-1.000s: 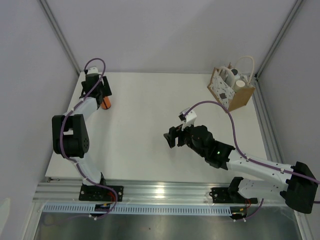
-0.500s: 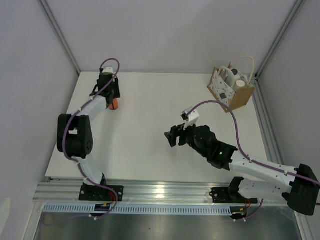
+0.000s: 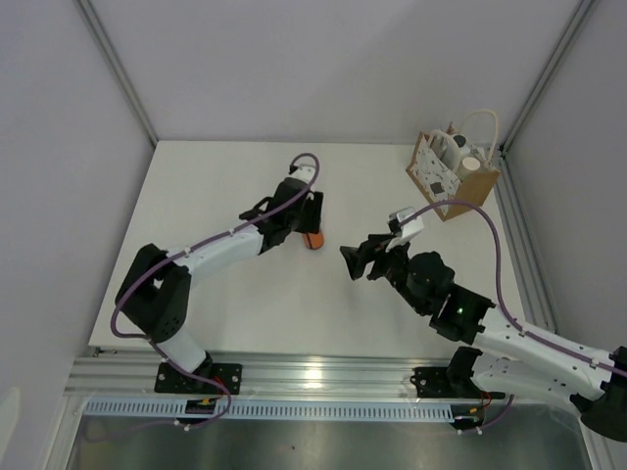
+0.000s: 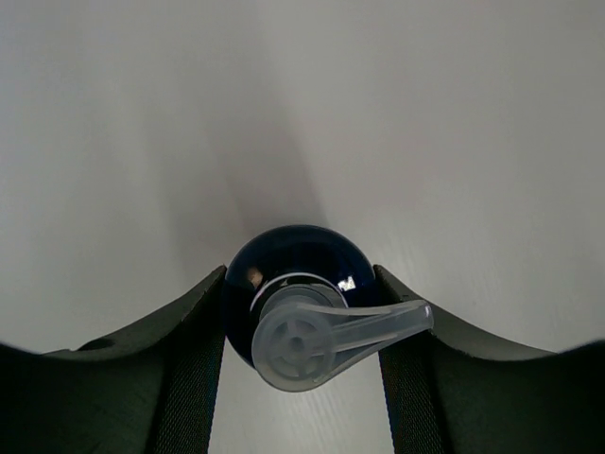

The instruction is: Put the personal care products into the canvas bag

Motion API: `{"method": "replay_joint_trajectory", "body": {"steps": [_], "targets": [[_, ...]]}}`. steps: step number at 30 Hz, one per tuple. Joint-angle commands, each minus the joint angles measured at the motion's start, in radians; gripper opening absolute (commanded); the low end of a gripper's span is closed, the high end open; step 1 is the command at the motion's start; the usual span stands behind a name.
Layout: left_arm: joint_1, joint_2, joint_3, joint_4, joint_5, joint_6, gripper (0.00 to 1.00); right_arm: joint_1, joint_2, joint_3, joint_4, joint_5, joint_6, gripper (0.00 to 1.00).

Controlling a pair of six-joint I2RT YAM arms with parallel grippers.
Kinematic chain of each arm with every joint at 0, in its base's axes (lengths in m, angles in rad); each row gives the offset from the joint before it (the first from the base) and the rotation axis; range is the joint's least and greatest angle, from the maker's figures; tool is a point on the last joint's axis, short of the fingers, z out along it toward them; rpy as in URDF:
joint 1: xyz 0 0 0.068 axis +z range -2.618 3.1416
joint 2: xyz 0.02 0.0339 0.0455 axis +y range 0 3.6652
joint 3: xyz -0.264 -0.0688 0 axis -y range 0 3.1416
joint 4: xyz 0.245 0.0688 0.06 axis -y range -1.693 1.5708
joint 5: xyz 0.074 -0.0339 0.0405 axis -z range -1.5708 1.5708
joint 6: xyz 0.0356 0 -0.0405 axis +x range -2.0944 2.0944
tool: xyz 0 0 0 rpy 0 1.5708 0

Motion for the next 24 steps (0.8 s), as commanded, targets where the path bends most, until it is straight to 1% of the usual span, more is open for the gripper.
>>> {"method": "replay_joint_trajectory", "body": {"steps": [1,2,5,7,11,13,15,17,18,19,20,22,24], "targets": [[-0.091,-0.075,-0.025,0.11,-0.049,-0.062,0.0,0.007,-0.065,-0.014,0.018,0.099,-0.015,0.78],[-0.136,-0.072,-0.022,0.113,-0.053,-0.062,0.0,0.007,-0.077,-0.019,0.013,0.135,-0.015,0.77],[-0.216,-0.029,0.011,0.101,-0.086,-0.061,0.01,0.007,-0.114,-0.042,0.041,0.183,-0.021,0.78],[-0.268,0.02,0.062,0.07,-0.119,-0.047,0.0,0.007,-0.132,-0.057,0.05,0.188,-0.023,0.78],[-0.319,0.066,0.102,0.066,-0.164,-0.026,0.01,0.007,-0.131,-0.056,0.049,0.191,-0.023,0.78],[-0.325,0.072,0.105,0.066,-0.164,-0.027,0.08,0.006,-0.131,-0.056,0.049,0.192,-0.023,0.78],[-0.325,0.066,0.105,0.069,-0.167,-0.025,0.23,0.006,-0.129,-0.054,0.049,0.194,-0.027,0.78],[-0.327,0.051,0.094,0.073,-0.176,-0.027,0.4,0.006,-0.132,-0.053,0.047,0.194,-0.029,0.78],[-0.327,0.034,0.09,0.073,-0.173,-0.024,0.63,0.007,-0.134,-0.053,0.047,0.194,-0.03,0.78],[-0.327,0.023,0.085,0.078,-0.167,-0.019,0.74,0.007,-0.137,-0.053,0.046,0.199,-0.03,0.78],[-0.327,0.009,0.07,0.089,-0.14,-0.016,0.8,0.006,-0.14,-0.053,0.047,0.199,-0.03,0.78],[-0.327,-0.038,0.056,0.104,-0.097,-0.01,0.99,0.004,-0.143,-0.053,0.047,0.2,-0.041,0.79],[-0.327,-0.089,0.039,0.104,-0.046,-0.012,0.99,0.004,-0.146,-0.054,0.049,0.2,-0.049,0.79]]}}
